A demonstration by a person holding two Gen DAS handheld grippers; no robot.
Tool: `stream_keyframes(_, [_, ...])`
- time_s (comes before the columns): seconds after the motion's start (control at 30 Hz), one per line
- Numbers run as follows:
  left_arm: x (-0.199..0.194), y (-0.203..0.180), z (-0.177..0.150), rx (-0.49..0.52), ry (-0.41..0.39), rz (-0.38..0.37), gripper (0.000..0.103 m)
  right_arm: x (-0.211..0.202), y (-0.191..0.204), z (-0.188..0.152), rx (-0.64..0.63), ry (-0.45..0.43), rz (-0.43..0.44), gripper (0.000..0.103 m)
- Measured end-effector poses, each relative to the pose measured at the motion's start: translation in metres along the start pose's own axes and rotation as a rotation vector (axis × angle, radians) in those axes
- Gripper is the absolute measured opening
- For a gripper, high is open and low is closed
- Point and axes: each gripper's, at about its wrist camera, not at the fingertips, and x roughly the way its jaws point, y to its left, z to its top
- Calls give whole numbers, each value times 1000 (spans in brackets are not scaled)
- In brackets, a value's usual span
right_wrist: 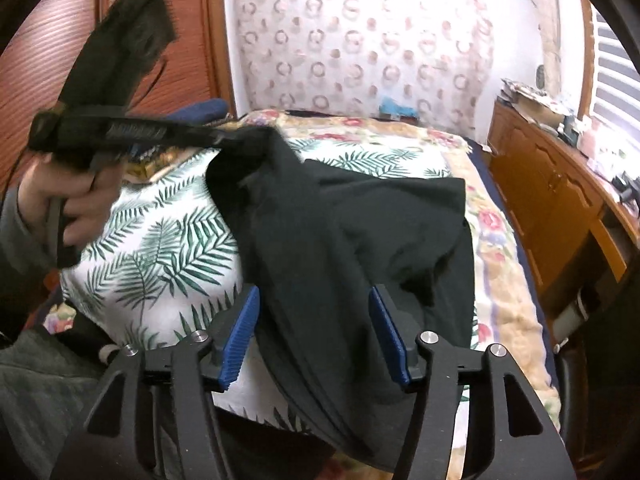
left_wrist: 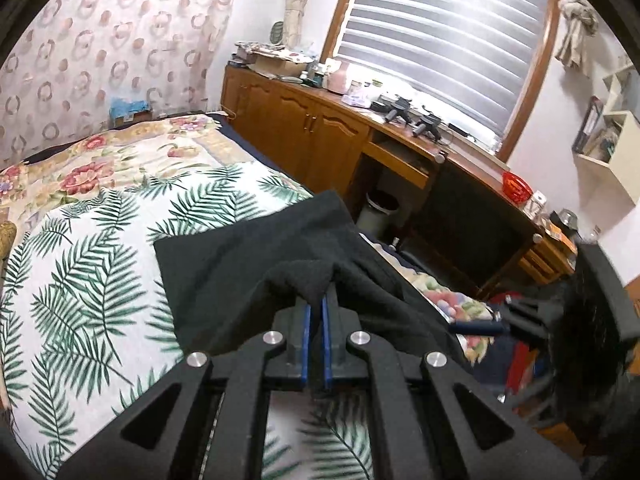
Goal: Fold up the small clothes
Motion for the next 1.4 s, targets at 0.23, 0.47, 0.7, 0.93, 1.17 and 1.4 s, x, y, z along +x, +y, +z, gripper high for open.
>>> stream_keyframes(0.23, [19, 12, 6, -32, 12, 13, 1, 29, -10, -25, -44, 87, -95, 61])
stream_keyframes(0.47, [27, 25, 3, -66, 23, 11, 1, 44, -23, -40, -92, 134, -146, 46])
stream_keyframes(0.7, [11, 45, 8, -81, -17, 51, 1, 28, -43, -5, -127, 72, -107, 15])
stream_keyframes(0.93, [18, 87, 24, -137, -19, 128, 2, 44, -67, 77, -173, -10, -115, 15])
stream_keyframes(1.17, [43, 117, 25, -160, 40, 132, 10, 125, -102, 114, -136, 70, -72, 18])
stream_keyframes(1.4, [36, 118, 20, -107, 43, 148, 51, 148, -132, 134, -55, 72, -36, 43])
